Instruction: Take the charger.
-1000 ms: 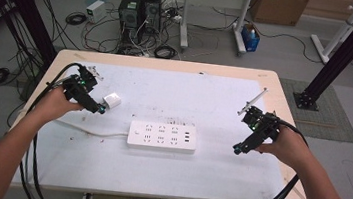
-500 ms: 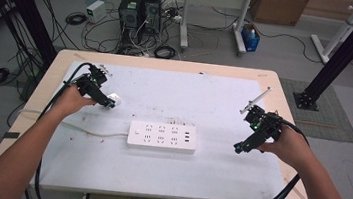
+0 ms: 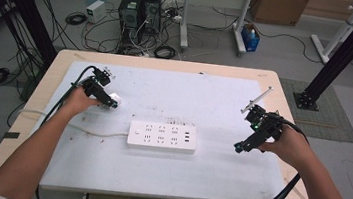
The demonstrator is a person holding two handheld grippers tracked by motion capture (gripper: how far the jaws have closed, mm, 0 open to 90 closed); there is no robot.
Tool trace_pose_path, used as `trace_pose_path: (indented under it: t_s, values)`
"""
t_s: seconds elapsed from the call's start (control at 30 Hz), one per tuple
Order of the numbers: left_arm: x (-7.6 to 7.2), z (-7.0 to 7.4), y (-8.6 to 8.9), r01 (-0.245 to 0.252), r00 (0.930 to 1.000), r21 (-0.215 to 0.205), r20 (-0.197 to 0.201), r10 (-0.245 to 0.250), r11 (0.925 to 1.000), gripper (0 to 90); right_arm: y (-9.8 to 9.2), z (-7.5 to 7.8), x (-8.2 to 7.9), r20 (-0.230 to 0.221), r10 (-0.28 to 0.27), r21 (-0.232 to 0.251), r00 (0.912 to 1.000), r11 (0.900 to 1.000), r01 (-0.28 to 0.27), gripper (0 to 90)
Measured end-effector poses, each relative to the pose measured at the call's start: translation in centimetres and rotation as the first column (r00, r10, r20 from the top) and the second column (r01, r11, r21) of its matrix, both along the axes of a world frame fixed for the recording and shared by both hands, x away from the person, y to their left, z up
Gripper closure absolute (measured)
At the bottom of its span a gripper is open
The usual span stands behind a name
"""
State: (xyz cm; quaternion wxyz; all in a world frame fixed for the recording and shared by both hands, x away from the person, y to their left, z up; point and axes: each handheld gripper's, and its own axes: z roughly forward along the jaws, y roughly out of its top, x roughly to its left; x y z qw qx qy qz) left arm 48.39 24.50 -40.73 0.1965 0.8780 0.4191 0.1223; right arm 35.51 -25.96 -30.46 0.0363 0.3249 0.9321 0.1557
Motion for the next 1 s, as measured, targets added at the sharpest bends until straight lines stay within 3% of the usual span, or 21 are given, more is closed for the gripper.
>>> trace_pose_path:
  t_s: [0.27,0.3,0.57,0.87,0.93,1.0]
  values:
    - [0.5,-0.8,0.2,0.006,0.9995,-0.012,-0.032,-0.007,0.9999,13.6,-0.1,-0.2,0.0,-0.008,-0.006,0.0,1.0,1.0,0.006,3.8]
    - [0.5,-0.9,0.3,0.004,0.9994,-0.029,-0.033,-0.005,0.9996,13.6,-0.1,-0.2,0.0,-0.008,-0.006,0.0,1.0,1.0,0.006,3.8]
    - [0.6,-1.3,0.5,0.03,0.9981,-0.051,-0.053,-0.032,0.9982,24.4,0.2,-0.3,0.1,-0.014,-0.001,-0.005,0.9999,1.0,0.001,3.8]
    - [0.3,-1.4,0.6,0.043,0.9987,-0.048,-0.027,-0.044,0.9979,32.5,0.1,-0.4,0.2,-0.01,0.003,-0.001,0.9999,1.0,-0.003,3.8]
    - [0.1,-1.2,0.6,0.064,0.9978,-0.05,-0.016,-0.064,0.9967,42.4,0.0,-0.3,0.2,-0.011,0.003,-0.007,0.9999,1.0,-0.004,3.8]
    - [-0.1,-1.3,0.6,0.066,0.9977,-0.05,-0.008,-0.067,0.9966,42.6,0.0,-0.4,0.2,-0.009,-0.005,-0.003,1.0,1.0,0.005,3.8]
